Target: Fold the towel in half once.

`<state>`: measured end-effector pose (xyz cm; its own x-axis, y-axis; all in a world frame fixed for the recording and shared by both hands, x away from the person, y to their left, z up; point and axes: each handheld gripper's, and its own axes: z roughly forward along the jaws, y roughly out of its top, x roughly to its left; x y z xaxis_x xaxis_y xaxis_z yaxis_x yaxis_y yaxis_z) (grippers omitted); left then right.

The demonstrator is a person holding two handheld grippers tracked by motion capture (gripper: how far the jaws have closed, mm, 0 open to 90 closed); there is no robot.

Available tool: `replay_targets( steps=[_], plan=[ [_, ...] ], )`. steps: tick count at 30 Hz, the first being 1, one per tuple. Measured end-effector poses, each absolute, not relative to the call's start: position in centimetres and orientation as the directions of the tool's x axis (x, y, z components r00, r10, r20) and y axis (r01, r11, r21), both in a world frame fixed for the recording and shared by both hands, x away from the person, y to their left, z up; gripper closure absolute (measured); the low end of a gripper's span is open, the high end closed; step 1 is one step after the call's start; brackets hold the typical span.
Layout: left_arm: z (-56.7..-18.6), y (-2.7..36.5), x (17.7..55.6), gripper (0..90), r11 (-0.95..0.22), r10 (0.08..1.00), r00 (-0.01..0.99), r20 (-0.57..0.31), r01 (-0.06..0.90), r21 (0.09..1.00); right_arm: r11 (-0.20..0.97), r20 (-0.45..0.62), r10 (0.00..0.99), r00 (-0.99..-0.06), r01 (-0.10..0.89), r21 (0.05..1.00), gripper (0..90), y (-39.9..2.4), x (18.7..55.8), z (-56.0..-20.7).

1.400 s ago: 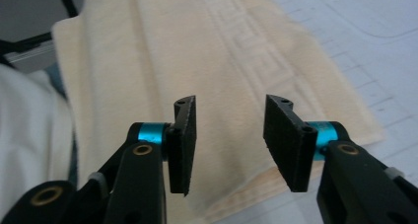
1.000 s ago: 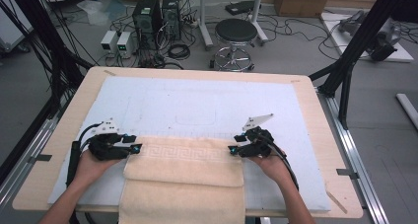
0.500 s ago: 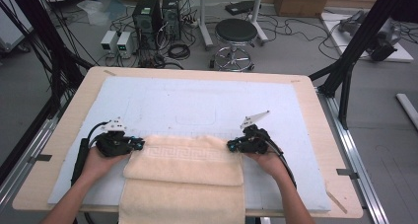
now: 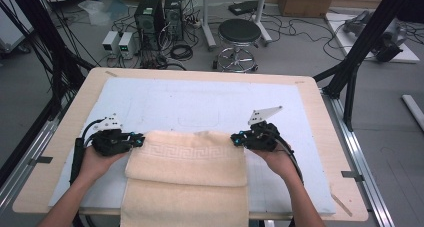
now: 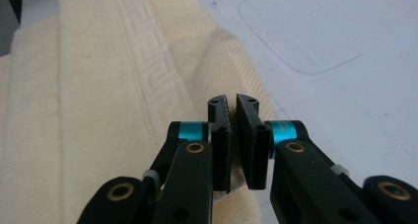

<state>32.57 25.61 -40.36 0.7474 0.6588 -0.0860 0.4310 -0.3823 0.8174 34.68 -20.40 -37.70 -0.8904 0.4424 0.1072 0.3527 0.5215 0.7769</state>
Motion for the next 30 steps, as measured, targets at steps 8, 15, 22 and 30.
replay_targets(
  steps=[8,15,22,30],
  plan=[
    [-39.7,25.8,31.9,79.2,-0.347,0.659,0.745,-0.097,0.417,0.840,0.516,0.097,0.438,-0.894,0.339,0.787,84.7,-20.7,33.9,-37.1],
    [-39.6,26.0,32.1,78.6,-0.330,0.671,0.734,-0.102,0.419,0.846,0.504,0.087,0.443,-0.892,0.329,0.799,84.6,-20.8,33.5,-36.9],
    [-41.6,24.9,34.4,75.3,-0.380,0.698,0.707,-0.113,0.500,0.778,0.510,0.107,0.461,-0.881,0.362,0.781,84.6,-20.5,34.9,-37.9],
    [-42.5,24.6,35.3,79.2,-0.368,0.708,0.694,-0.128,0.518,0.772,0.512,0.123,0.476,-0.871,0.388,0.766,84.5,-20.4,35.8,-38.8]
  ],
)
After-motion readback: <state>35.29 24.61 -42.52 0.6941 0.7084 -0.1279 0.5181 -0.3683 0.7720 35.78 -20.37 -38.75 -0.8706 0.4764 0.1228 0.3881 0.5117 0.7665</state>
